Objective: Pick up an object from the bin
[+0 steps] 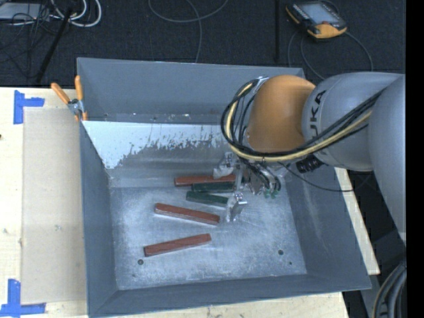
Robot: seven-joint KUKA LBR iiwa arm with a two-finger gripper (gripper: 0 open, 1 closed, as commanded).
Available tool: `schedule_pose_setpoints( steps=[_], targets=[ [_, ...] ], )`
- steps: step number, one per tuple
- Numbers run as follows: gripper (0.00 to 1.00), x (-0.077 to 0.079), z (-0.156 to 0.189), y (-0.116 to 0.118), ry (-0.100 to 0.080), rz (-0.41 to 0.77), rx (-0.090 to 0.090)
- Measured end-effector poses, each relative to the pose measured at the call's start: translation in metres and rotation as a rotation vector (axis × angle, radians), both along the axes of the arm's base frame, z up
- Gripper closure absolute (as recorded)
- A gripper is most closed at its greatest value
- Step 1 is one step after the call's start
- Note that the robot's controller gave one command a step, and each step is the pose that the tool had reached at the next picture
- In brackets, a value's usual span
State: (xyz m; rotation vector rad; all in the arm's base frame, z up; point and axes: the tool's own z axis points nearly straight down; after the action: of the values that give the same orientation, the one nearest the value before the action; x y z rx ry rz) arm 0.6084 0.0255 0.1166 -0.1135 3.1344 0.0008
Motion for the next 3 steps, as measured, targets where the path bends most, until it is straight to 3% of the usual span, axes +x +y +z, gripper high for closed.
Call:
schedule_pose_setpoints(
  steps=[1,2,3],
  targets=[
    [1.00,0.003,-0.029,0.001,-0.029,0.029,0.002],
    [1.00,0.003,-0.029,0.001,-0.029,0.029,0.002],
    [1.00,0.006,0.128,-0.008,-0.001,-0.014,0.000]
  ],
)
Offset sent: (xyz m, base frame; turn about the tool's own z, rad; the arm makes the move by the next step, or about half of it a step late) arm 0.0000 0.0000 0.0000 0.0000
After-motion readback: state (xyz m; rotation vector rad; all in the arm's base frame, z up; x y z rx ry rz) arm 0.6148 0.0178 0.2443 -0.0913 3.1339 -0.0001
